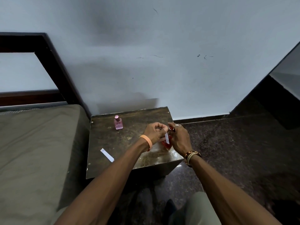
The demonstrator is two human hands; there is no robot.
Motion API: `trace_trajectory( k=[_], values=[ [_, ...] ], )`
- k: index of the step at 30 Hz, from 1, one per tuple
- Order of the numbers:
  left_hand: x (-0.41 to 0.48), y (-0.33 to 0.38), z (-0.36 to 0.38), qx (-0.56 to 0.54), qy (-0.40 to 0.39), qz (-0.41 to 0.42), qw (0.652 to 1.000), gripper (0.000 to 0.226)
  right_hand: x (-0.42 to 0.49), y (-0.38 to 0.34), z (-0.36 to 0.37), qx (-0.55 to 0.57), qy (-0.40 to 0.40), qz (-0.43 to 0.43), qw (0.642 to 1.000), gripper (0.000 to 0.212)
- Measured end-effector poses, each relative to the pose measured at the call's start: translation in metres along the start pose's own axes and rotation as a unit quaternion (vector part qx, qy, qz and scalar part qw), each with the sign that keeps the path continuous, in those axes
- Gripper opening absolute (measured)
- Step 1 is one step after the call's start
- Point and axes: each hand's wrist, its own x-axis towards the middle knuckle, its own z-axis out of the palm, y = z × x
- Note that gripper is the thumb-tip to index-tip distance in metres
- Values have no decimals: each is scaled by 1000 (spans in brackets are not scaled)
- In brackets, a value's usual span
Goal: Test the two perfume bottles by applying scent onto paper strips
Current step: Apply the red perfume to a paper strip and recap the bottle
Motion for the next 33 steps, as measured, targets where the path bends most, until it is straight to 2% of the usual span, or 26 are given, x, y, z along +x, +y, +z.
trace_trajectory(
  k=[11, 16, 22, 24, 25, 28, 30, 33],
  values=[
    [0, -13, -1, 24, -7, -15, 1000, 12, -2, 8, 6, 27, -6, 13, 1000, 37],
    [4, -19, -5, 22, -10, -18, 1000, 1, -2, 11, 10, 26, -15, 13, 999, 40],
    [4, -24, -10, 60, 15, 2, 998, 8, 0, 11, 10, 24, -31, 22, 999, 41],
    [1, -24, -14, 67, 21, 17, 997, 9, -2, 10, 9, 28, -31, 36, 998, 51],
    [0, -23, -16, 67, 27, 23, 997, 10, -2, 11, 10, 27, -25, 41, 998, 57],
    [-6, -16, -23, 44, 57, 23, 997, 14, -4, 11, 10, 15, -20, 54, 998, 51],
    [-9, -11, -27, 30, 68, 16, 997, 20, -4, 9, 11, 31, -31, 70, 997, 57],
    [-20, -3, -35, 28, 61, 29, 997, 17, -8, 1, 7, 34, 17, 68, 997, 55]
  ],
)
